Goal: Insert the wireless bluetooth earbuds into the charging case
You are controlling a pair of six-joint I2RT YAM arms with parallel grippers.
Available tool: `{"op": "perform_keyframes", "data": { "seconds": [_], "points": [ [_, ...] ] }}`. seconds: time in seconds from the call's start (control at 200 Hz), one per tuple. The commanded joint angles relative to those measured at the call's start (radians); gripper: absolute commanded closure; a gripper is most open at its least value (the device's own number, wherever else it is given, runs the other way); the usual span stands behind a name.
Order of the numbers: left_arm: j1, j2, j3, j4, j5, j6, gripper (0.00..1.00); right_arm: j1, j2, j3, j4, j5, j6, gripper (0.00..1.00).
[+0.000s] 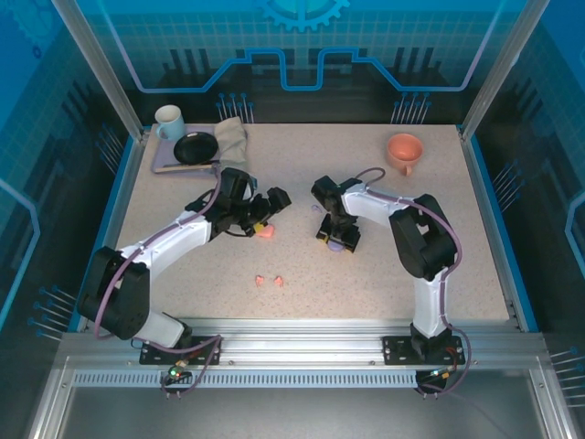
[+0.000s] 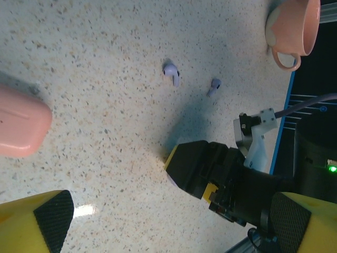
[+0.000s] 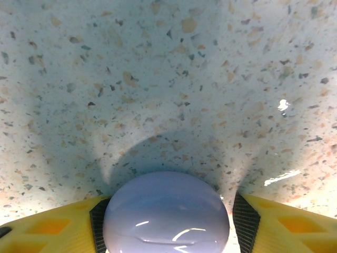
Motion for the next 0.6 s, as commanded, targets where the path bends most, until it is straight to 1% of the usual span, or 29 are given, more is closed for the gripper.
{"op": "perform_keyframes", "data": {
  "seconds": [0.0, 0.23, 0.395, 0.48, 0.595],
  "points": [
    [-0.026, -0.034, -0.027, 0.029, -0.022, -0.041, 0.01, -0.024, 0.003, -0.053, 0.040, -0.014, 0.028, 0.36],
    [-0.073, -0.035, -0.048, 0.046, -0.051, -0.070, 0.01, -0.032, 0.002, -0.067, 0.067, -0.018, 0.044, 0.37],
    [-0.101, -0.033, -0.074, 0.078, -0.061, -0.096, 0.01, -0.043, 0.001, -0.084, 0.091, -0.040, 0.047, 0.40],
    [-0.118, -0.031, -0.101, 0.118, -0.071, -0.118, 0.01, -0.048, -0.012, -0.098, 0.109, -0.057, 0.053, 0.43],
    [-0.146, -0.021, -0.146, 0.201, -0.077, -0.148, 0.01, -0.053, -0.028, -0.109, 0.132, -0.080, 0.064, 0.44]
  ]
}}
